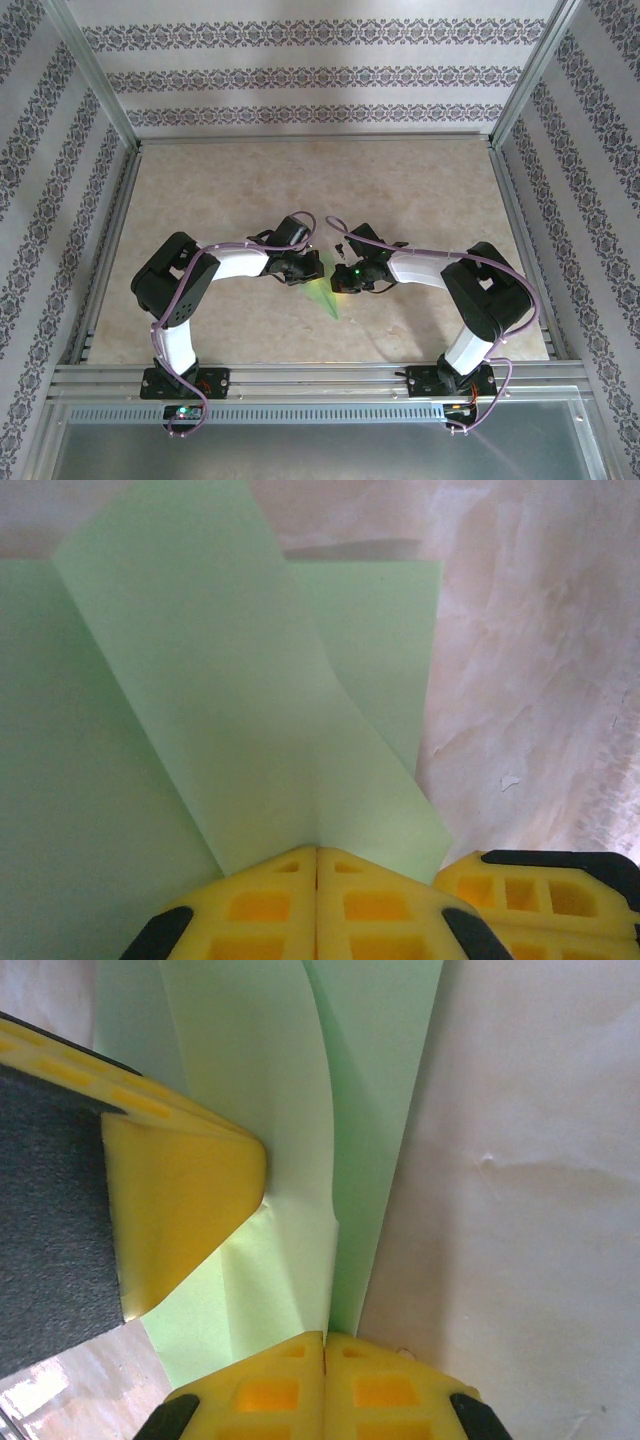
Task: Fold a paper plane with a square sheet of paper (fold left side to right side)
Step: Fourth fold the wing at the center of the table.
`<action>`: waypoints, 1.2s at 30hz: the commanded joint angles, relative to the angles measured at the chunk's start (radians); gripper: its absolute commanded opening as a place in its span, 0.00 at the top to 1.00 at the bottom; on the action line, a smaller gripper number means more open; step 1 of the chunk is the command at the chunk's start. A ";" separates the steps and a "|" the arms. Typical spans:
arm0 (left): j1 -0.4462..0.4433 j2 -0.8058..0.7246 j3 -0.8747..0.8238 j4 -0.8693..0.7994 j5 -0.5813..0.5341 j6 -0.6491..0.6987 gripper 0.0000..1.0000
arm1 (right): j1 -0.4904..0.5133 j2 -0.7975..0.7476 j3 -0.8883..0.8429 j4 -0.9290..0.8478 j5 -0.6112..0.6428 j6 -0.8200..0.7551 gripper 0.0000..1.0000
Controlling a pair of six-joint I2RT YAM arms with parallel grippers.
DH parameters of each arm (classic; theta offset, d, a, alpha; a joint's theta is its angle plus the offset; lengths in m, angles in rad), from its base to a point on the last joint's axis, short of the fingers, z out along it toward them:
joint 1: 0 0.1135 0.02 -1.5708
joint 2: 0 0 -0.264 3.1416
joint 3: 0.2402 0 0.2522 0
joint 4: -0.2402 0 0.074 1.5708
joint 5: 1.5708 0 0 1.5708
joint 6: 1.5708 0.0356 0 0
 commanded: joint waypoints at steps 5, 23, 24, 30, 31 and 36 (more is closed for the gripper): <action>-0.007 0.018 0.002 -0.089 -0.051 -0.024 0.93 | -0.005 0.003 -0.009 -0.044 0.019 0.007 0.94; -0.006 0.023 0.006 -0.117 -0.065 -0.030 0.93 | -0.087 -0.184 -0.074 -0.015 -0.068 0.068 0.70; -0.007 0.022 0.007 -0.117 -0.065 -0.030 0.93 | -0.091 -0.196 -0.078 -0.020 -0.073 0.068 0.70; -0.007 0.021 0.007 -0.117 -0.064 -0.029 0.93 | -0.078 -0.237 -0.104 0.008 -0.232 0.123 0.85; -0.007 0.022 0.006 -0.117 -0.065 -0.028 0.93 | -0.068 -0.237 -0.106 0.010 -0.254 0.132 0.87; -0.006 0.022 0.007 -0.116 -0.064 -0.027 0.93 | -0.011 -0.215 -0.120 0.030 -0.297 0.170 0.93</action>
